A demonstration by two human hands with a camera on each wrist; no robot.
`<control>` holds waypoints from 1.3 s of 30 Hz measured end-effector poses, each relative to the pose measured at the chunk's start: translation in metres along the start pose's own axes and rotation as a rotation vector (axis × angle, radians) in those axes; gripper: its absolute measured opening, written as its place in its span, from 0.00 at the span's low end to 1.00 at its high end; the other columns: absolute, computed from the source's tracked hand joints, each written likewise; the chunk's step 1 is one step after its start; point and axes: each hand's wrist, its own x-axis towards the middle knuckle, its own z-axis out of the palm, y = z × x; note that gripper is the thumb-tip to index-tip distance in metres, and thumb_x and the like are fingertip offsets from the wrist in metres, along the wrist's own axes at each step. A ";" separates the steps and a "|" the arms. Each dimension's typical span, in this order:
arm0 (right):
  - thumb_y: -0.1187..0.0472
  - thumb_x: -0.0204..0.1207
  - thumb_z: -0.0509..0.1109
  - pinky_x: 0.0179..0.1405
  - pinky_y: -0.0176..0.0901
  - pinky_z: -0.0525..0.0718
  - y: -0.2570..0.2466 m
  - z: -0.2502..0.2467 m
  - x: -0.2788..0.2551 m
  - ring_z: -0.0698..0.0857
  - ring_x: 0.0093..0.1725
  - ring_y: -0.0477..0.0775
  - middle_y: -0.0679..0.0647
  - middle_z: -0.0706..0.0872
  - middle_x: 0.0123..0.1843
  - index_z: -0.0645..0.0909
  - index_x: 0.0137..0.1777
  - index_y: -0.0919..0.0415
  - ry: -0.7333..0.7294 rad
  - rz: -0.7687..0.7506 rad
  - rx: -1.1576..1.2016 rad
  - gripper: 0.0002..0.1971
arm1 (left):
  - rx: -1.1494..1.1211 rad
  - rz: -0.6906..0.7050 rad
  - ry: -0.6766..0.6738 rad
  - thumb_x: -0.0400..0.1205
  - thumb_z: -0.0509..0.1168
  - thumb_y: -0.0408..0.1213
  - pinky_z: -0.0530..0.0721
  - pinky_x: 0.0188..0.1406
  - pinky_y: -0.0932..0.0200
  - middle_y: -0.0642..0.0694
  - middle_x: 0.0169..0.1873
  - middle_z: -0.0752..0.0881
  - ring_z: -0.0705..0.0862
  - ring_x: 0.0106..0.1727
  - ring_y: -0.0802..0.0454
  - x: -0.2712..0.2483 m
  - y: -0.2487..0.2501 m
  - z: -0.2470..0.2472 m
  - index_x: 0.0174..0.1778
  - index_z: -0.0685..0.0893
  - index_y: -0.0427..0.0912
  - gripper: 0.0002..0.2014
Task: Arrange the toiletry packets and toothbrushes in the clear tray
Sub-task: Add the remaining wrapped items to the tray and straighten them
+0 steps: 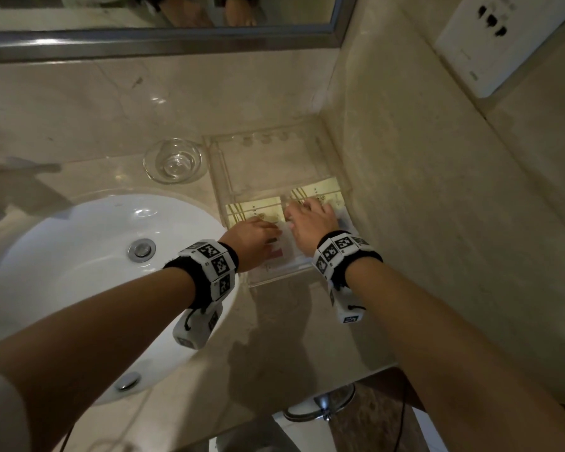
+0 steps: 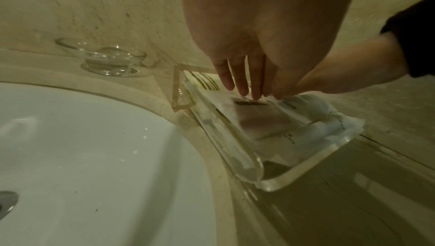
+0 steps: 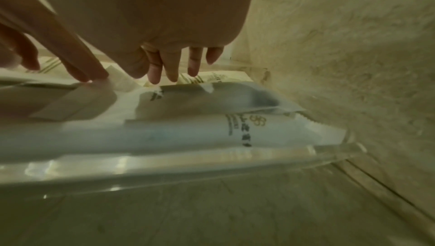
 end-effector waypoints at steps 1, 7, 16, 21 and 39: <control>0.63 0.81 0.56 0.64 0.52 0.65 0.000 0.001 0.001 0.67 0.71 0.58 0.53 0.79 0.67 0.72 0.61 0.55 0.000 0.008 0.008 0.11 | -0.004 0.007 0.007 0.68 0.70 0.38 0.85 0.47 0.64 0.40 0.47 0.92 0.91 0.47 0.48 0.000 0.001 -0.002 0.47 0.91 0.38 0.14; 0.59 0.82 0.57 0.66 0.52 0.66 0.004 -0.001 -0.002 0.70 0.72 0.57 0.52 0.78 0.71 0.72 0.66 0.55 0.010 -0.020 0.068 0.14 | -0.165 -0.086 0.023 0.75 0.59 0.37 0.78 0.61 0.48 0.32 0.57 0.85 0.82 0.60 0.34 -0.003 0.003 -0.006 0.58 0.85 0.33 0.20; 0.34 0.64 0.73 0.83 0.59 0.46 0.023 -0.005 -0.032 0.43 0.85 0.58 0.52 0.41 0.86 0.40 0.83 0.48 -0.174 -0.059 -0.020 0.57 | 0.048 -0.295 -0.275 0.65 0.67 0.68 0.44 0.81 0.37 0.38 0.82 0.39 0.39 0.83 0.35 -0.010 0.002 -0.003 0.81 0.45 0.52 0.55; 0.35 0.60 0.76 0.82 0.63 0.45 0.013 0.012 -0.035 0.40 0.85 0.61 0.56 0.37 0.85 0.33 0.83 0.52 -0.193 -0.120 -0.248 0.64 | 0.218 -0.318 -0.370 0.61 0.63 0.75 0.37 0.76 0.27 0.38 0.81 0.33 0.34 0.82 0.34 -0.011 0.010 -0.001 0.80 0.35 0.54 0.60; 0.46 0.73 0.70 0.83 0.61 0.42 0.026 0.004 -0.007 0.37 0.85 0.57 0.55 0.34 0.85 0.33 0.83 0.58 -0.104 0.053 -0.179 0.53 | 0.212 -0.312 -0.183 0.69 0.71 0.55 0.57 0.81 0.45 0.41 0.80 0.55 0.56 0.80 0.40 -0.007 -0.004 -0.013 0.80 0.49 0.37 0.52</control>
